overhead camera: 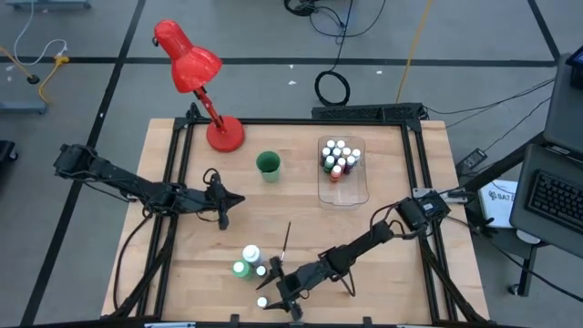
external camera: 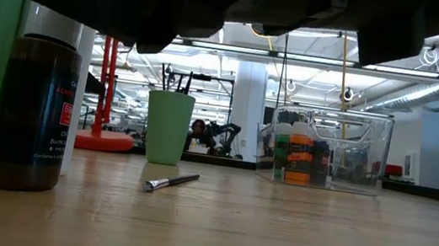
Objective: Pick & Place Paint Supplies
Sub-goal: Put the gray paint bottle into the transparent bin
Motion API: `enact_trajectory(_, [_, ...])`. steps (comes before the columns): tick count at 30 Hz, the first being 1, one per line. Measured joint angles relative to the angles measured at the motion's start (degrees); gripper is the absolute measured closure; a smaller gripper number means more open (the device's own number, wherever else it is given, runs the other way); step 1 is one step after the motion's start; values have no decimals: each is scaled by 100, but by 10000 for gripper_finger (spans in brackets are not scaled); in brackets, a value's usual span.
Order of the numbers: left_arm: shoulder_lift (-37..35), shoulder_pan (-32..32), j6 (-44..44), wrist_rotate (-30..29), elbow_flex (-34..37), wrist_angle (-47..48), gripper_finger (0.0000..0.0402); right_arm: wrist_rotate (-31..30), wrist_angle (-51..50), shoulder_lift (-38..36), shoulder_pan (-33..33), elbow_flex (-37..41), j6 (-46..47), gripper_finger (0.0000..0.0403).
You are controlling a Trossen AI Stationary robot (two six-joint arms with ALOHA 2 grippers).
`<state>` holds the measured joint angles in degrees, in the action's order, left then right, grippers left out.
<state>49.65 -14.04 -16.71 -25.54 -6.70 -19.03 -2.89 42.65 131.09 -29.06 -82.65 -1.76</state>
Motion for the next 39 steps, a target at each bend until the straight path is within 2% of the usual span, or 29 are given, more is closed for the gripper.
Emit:
enact_trajectory(12, [0,0,2,0,0,2,382,180,44,-4,15,0,-42,142])
enact_trajectory(19, [0,0,28,-2,0,2,382,326,58,-4,7,0,-25,190])
enact_trajectory(29, [0,0,7,-2,0,98,382,135,42,-4,7,0,105,304])
enact_trajectory(39, [1,0,4,-2,0,125,382,131,-309,-339,7,7,60,302])
